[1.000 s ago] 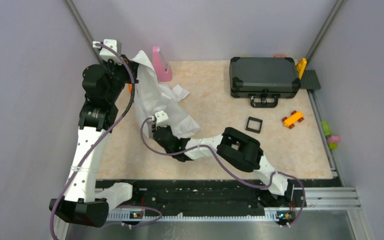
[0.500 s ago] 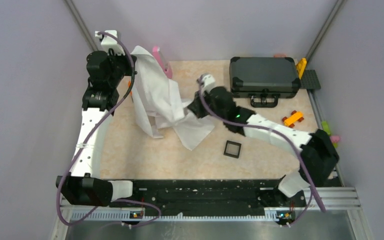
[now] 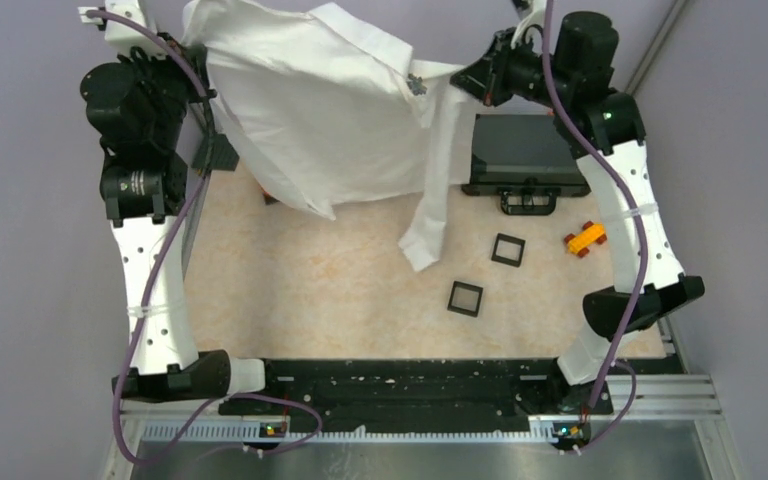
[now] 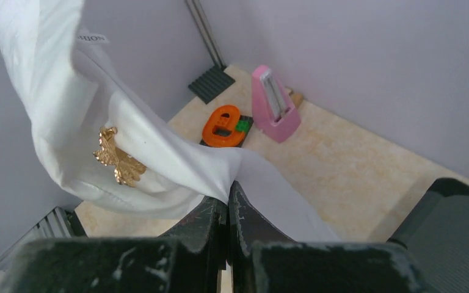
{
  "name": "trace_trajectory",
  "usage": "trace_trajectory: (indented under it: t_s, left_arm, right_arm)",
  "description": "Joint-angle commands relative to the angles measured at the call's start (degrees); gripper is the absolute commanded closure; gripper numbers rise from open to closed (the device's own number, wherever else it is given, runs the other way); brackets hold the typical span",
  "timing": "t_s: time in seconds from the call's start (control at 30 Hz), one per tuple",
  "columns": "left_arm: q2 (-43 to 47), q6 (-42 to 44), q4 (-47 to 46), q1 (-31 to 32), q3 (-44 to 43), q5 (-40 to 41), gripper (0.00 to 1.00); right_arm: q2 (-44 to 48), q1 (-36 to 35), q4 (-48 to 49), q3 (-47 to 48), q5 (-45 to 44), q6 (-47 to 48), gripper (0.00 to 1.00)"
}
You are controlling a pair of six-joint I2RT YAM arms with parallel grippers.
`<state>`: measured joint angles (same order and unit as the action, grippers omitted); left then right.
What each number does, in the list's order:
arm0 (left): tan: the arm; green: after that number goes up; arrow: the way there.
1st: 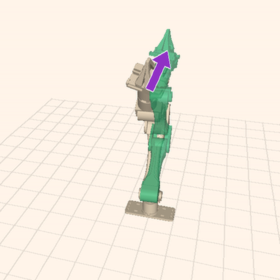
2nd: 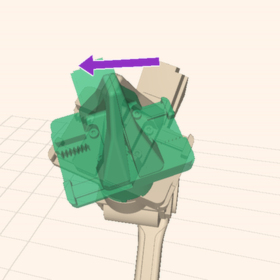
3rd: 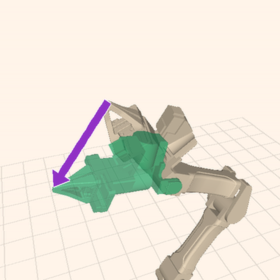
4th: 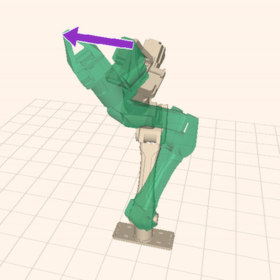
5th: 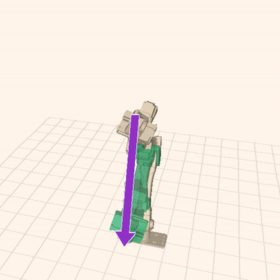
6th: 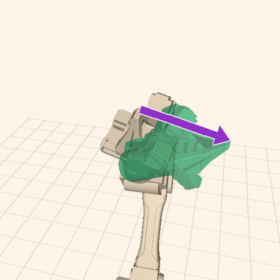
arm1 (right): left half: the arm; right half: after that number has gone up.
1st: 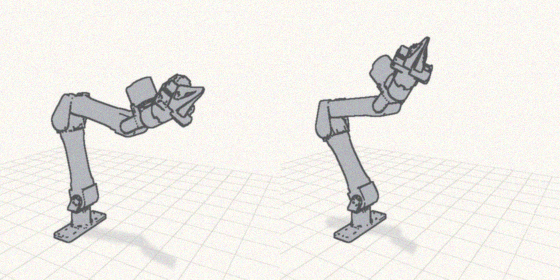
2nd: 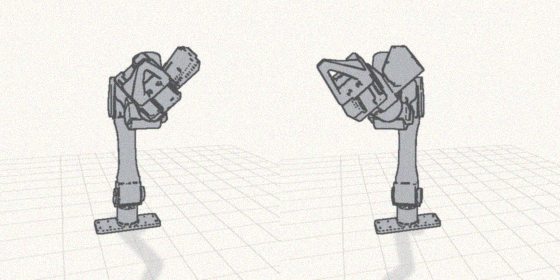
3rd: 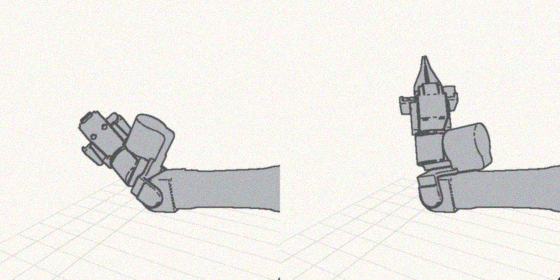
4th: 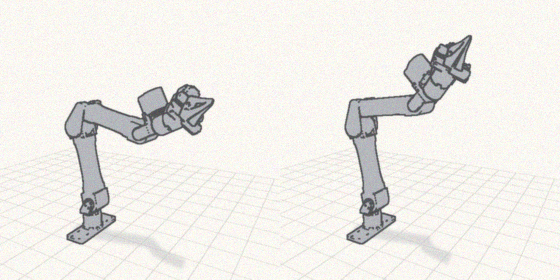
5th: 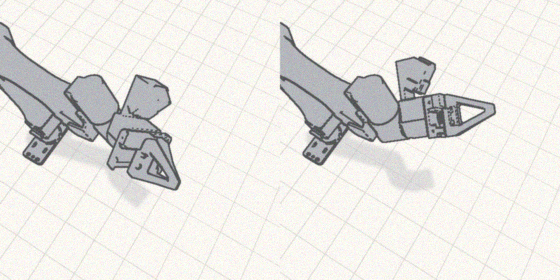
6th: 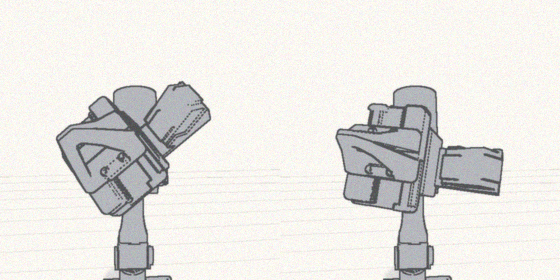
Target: Remove the brooch from the garment
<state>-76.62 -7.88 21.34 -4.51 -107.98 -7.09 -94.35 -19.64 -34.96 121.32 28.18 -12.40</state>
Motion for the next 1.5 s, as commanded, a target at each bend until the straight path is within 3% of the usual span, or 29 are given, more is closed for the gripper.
trace_trajectory:
  t_s: [0.0, 0.17, 0.27, 0.4, 0.53, 0.67, 0.77, 0.83, 1.0, 1.07, 1.2, 1.33, 1.47]
  left_arm:
    - [1.1, -0.6, -0.8, -2.9, -4.5, 3.5, 1.0]
    - [3.9, -0.2, -2.5, -3.3, -1.7, 3.6, 1.0]
    - [6.3, -0.9, -6.4, -3.3, 3.1, 2.6, 1.0]
    - [5.3, -5.0, -11.2, -3.4, 7.6, -4.6, 1.0]
    - [1.4, -11.3, -21.5, -3.2, 12.8, -12.1, 1.0]
    - [-7.0, -17.5, -31.9, -1.4, 12.7, -20.2, 1.0]
    - [-13.5, -20.2, -40.3, 1.8, 8.7, -23.4, 1.0]
    - [-19.2, -20.9, -42.2, 4.1, 1.5, -24.9, 1.0]
    - [-35.0, -28.5, -43.9, 11.9, -21.4, -30.0, 1.0]
    - [-37.9, -31.6, -48.7, 15.0, -25.9, -29.3, 1.0]
    - [-38.7, -35.6, -54.0, 18.8, -27.4, -20.7, 1.0]
    - [-40.0, -43.4, -59.1, 18.5, -26.3, -18.7, 1.0]
    - [-34.8, -45.8, -68.6, 15.0, -6.5, -18.3, 1.0]
  right_arm:
    - [-4.0, 3.7, -13.0, 13.5, 2.0, 1.3, 1.0]
    - [-2.6, 3.7, -11.2, 10.8, 9.2, -0.8, 1.0]
    - [1.0, 3.1, -6.9, 0.6, 12.4, -1.9, 1.0]
    - [5.6, 1.0, -2.0, -10.5, 14.2, -3.2, 1.0]
    - [6.7, 0.5, 0.2, -15.0, 11.8, -4.2, 1.0]
    - [5.8, 3.3, -1.2, -11.1, 13.2, -4.7, 1.0]
    - [4.9, -2.0, -9.6, -3.1, 11.3, 0.9, 1.0]
    - [4.3, -8.5, -14.4, 0.8, 6.9, 3.7, 1.0]
    - [6.1, -22.8, -11.2, -2.3, -1.2, 2.3, 1.0]
    - [5.4, -25.1, -11.6, -0.2, -1.5, 1.9, 1.0]
    - [5.3, -24.0, -13.5, 6.2, -2.1, 2.4, 1.0]
    - [3.8, -23.2, -16.5, 11.1, 2.9, 1.6, 1.0]
    - [3.7, -26.4, -17.0, 4.3, 1.9, 2.6, 1.0]
